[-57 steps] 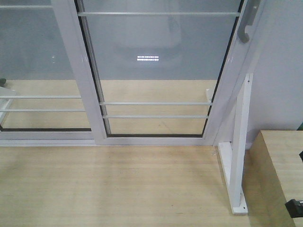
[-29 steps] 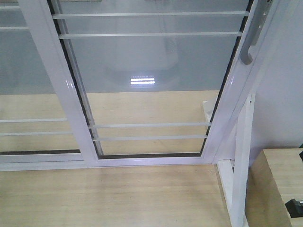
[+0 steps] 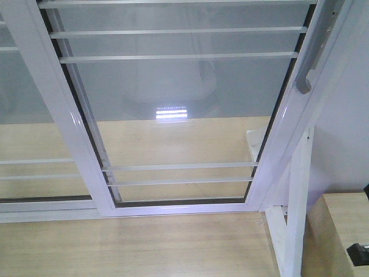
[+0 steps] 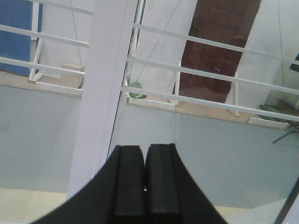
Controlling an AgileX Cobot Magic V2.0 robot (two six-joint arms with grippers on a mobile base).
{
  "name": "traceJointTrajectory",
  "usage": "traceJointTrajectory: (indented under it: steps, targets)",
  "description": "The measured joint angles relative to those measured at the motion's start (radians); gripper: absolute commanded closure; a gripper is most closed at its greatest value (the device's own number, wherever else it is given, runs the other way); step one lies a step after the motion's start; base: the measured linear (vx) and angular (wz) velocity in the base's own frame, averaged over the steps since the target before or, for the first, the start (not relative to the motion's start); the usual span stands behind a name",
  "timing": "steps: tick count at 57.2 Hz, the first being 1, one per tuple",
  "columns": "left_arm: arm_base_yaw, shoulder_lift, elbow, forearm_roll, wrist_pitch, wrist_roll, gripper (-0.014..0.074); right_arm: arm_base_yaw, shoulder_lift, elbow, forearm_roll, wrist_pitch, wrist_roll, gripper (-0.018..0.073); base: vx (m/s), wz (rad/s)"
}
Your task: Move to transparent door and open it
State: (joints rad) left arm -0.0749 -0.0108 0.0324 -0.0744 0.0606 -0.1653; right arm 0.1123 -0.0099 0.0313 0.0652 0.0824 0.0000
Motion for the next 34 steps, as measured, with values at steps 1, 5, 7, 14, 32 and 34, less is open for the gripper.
traceJointTrajectory:
  steps: [1, 5, 7, 14, 32, 34]
  targets:
    - [0.0, 0.0, 0.0, 0.0, 0.0, -0.001, 0.06, 0.0, 0.0, 0.0, 0.0, -0.002, 0.0, 0.0443, -0.01, 0.03]
    - [0.0, 0.0, -0.001, 0.0, -0.004, -0.001, 0.06, 0.0, 0.0, 0.0, 0.0, -0.004, 0.0, 0.0443, -0.02, 0.01]
    - [0.0, 0.0, -0.001, 0.0, -0.001, -0.001, 0.06, 0.0, 0.0, 0.0, 0.0, -0.003, 0.0, 0.0443, -0.02, -0.01]
    - [0.0, 0.001, 0.0, 0.0, 0.003, -0.001, 0.06, 0.0, 0.0, 0.0, 0.0, 0.009, 0.0, 0.0443, 0.0, -0.01]
    - [0.0, 0.001, 0.0, 0.0, 0.004, -0.001, 0.06, 0.0, 0.0, 0.0, 0.0, 0.026, 0.0, 0.0443, 0.0, 0.0]
    - [0.0, 0.001, 0.0, 0.0, 0.004, -0.001, 0.06, 0.0, 0.0, 0.0, 0.0, 0.028, 0.0, 0.0443, 0.0, 0.0]
